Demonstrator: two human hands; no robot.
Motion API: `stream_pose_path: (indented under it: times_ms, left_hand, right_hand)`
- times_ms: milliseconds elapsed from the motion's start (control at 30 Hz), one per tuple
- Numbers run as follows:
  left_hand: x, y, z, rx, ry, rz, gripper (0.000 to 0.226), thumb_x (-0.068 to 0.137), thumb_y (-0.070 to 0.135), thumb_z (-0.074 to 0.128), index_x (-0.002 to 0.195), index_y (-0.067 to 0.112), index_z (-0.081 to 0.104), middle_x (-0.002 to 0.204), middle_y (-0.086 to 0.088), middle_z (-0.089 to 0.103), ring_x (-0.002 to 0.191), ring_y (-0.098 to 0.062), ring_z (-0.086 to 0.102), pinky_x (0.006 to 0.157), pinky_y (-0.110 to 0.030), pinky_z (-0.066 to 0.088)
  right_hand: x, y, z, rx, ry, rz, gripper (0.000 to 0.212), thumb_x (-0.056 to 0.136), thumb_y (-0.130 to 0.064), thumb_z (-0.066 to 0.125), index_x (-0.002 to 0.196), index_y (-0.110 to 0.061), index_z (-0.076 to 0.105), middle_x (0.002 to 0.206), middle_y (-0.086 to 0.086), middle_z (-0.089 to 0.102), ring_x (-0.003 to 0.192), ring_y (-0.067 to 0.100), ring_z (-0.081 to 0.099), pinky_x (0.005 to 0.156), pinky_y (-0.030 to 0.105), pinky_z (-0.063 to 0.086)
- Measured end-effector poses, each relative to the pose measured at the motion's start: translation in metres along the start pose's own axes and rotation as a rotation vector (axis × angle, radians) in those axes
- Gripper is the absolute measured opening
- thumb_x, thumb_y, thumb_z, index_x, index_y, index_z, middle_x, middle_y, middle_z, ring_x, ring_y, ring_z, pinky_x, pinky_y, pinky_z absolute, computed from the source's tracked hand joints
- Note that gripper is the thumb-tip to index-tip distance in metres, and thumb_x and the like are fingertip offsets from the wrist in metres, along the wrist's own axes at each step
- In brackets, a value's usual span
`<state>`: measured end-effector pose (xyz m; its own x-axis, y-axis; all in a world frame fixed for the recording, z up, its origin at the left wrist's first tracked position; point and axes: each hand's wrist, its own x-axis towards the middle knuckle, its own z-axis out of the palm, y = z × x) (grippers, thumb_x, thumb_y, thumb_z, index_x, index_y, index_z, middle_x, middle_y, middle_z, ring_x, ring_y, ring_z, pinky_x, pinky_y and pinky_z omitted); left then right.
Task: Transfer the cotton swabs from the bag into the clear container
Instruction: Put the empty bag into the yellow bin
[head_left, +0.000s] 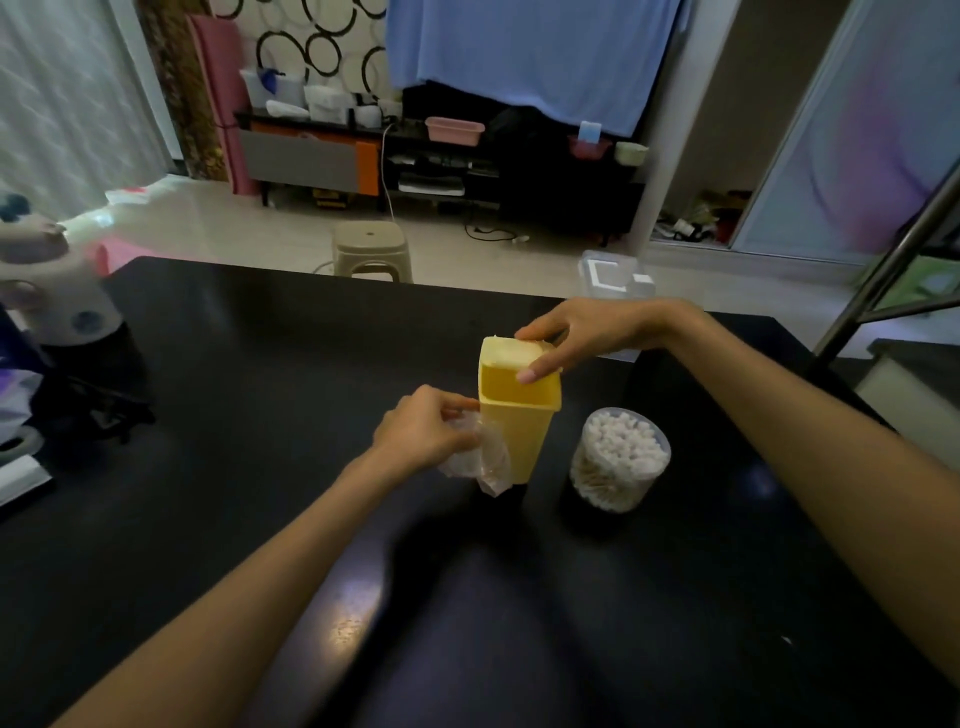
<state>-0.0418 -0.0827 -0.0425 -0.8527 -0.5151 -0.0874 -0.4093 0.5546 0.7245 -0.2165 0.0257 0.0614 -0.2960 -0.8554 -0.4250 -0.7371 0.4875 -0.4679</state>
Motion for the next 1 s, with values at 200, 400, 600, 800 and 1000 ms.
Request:
stream_pose_path:
  times_ms: [200, 400, 600, 800, 1000]
  left_hand:
    - [-0.003, -0.006, -0.001, -0.076, -0.006, 0.005, 0.043, 0.078, 0.028, 0.072, 0.119, 0.035, 0.063, 0.114, 0.003, 0.067, 0.102, -0.017, 0.063, 0.089, -0.042, 0.054]
    - [-0.009, -0.007, -0.015, -0.246, 0.210, 0.124, 0.041, 0.079, 0.026, 0.071, 0.116, 0.039, 0.061, 0.111, 0.005, 0.066, 0.099, -0.013, 0.063, 0.083, -0.040, 0.057]
    - [-0.012, 0.036, -0.029, -0.247, 0.755, 0.477, 0.034, 0.084, 0.024, 0.067, 0.117, 0.024, 0.058, 0.107, 0.010, 0.060, 0.092, 0.000, 0.060, 0.071, -0.010, 0.052]
    - [0.009, 0.048, -0.006, 0.153, 0.679, 0.701, 0.020, 0.089, 0.030, 0.060, 0.107, 0.020, 0.063, 0.103, 0.001, 0.065, 0.076, -0.014, 0.065, 0.060, -0.034, 0.056]
    - [0.030, 0.077, 0.003, 0.512, 0.374, 0.441, 0.023, 0.090, 0.036, 0.055, 0.106, 0.022, 0.065, 0.099, -0.004, 0.068, 0.086, -0.024, 0.064, 0.073, -0.036, 0.052]
  right_hand:
    - [-0.007, 0.023, 0.000, 0.643, 0.203, -0.037, 0.062, 0.078, -0.056, 0.053, 0.129, -0.022, 0.043, 0.130, 0.008, 0.054, 0.116, 0.022, 0.055, 0.100, 0.039, 0.045]
    - [0.001, 0.029, 0.014, 0.714, 0.341, -0.070, 0.053, 0.084, -0.055, 0.050, 0.125, -0.023, 0.044, 0.126, 0.006, 0.054, 0.114, 0.020, 0.054, 0.097, 0.035, 0.044]
    - [0.001, 0.026, 0.015, 0.694, 0.359, -0.061, 0.058, 0.087, -0.056, 0.048, 0.131, -0.018, 0.044, 0.126, 0.006, 0.054, 0.111, 0.018, 0.054, 0.094, 0.032, 0.044]
    - [0.001, 0.025, 0.012, 0.795, 0.336, -0.065, 0.055, 0.090, -0.057, 0.044, 0.131, -0.020, 0.046, 0.126, 0.007, 0.057, 0.114, 0.021, 0.056, 0.104, 0.038, 0.041]
    - [0.002, 0.021, 0.007, 0.786, 0.270, -0.066, 0.036, 0.093, -0.053, 0.041, 0.115, -0.026, 0.047, 0.119, 0.007, 0.058, 0.110, 0.020, 0.057, 0.096, 0.033, 0.042]
